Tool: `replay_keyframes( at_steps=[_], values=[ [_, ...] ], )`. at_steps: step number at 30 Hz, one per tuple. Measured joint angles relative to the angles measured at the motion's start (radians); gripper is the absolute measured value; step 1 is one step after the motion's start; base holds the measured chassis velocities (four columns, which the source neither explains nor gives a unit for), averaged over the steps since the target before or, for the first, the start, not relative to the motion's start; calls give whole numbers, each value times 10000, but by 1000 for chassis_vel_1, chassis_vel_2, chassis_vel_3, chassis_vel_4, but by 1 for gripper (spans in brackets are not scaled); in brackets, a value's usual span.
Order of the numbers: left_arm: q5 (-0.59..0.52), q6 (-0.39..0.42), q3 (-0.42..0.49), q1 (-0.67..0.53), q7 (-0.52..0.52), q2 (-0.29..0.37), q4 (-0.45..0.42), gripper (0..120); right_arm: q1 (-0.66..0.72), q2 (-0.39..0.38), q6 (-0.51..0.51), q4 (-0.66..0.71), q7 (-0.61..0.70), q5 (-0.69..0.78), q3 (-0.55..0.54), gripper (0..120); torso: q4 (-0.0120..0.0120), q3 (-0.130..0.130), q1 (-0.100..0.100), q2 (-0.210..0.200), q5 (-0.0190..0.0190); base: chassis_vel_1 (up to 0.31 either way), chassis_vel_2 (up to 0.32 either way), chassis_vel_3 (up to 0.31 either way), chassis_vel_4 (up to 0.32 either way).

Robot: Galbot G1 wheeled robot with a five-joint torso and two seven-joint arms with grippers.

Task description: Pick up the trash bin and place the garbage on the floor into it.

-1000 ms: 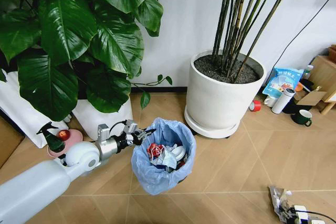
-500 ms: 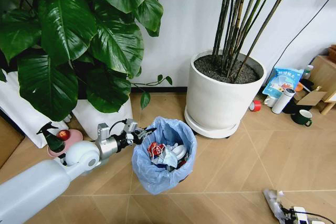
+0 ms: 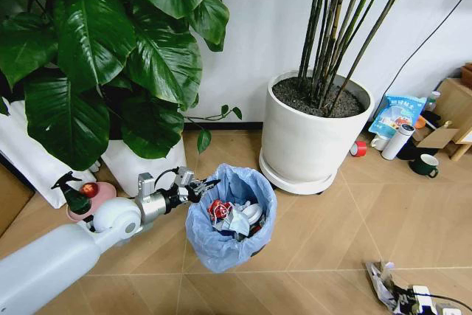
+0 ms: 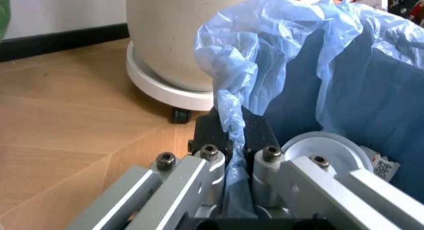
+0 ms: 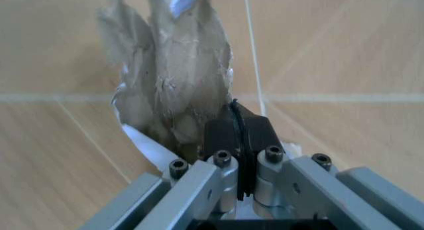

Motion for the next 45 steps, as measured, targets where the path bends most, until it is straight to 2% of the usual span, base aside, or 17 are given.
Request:
replay_keyframes(
  at_steps=[14, 18, 20, 21, 23, 26, 34, 40, 45],
  values=[
    [-60, 8, 219, -153, 6, 13, 32, 0, -319, -250, 268, 608, -455, 61, 287, 0, 1, 0, 0, 0, 3, 0, 0, 0, 0],
    [-75, 17, 419, -264, 102, -41, 192, 0, -701, -460, 444, 1210, -694, 82, 645, 0, 0, 0, 0, 0, 8, 0, 0, 0, 0],
    [-78, 19, 627, -381, 154, -109, 328, 0, -948, -652, 496, 1769, -830, 206, 982, 0, -4, 0, 0, 0, 4, 0, 0, 0, 0],
    [-78, 20, 975, -584, 237, -249, 563, 0, -1294, -970, 544, 2669, -980, 438, 1566, 0, 0, 0, 0, 0, -2, 0, 0, 0, 0],
    [-77, 20, 1126, -681, 260, -320, 665, 0, -1387, -1055, 553, 2977, -1021, 527, 1760, 0, 1, 0, 0, 0, -3, 0, 0, 0, 0],
    [-88, 22, 1897, -1297, 326, -778, 1115, 0, -1683, -1493, 504, 4498, -1133, 1027, 2695, 0, 3, 0, 0, 0, -3, 0, 0, 0, 0],
    [-229, 21, 2562, -2047, 327, -1353, 1517, 0, -1809, -1976, 397, 5619, -1217, 1417, 3288, 0, 0, 1, 0, 0, 2, 0, 0, 0, 0],
    [-390, 20, 3046, -2677, 324, -1864, 1808, 0, -1502, -2392, 290, 6833, -1357, 1964, 3472, 0, -5, 1, 1, 0, 0, 0, 0, 0, 0],
    [-466, 22, 3284, -2881, 284, -2107, 1928, 0, 327, -2802, 233, 7590, -2206, 2777, 2422, 0, 2, 1, 1, 0, 2, 0, 0, 0, 0]
  ],
)
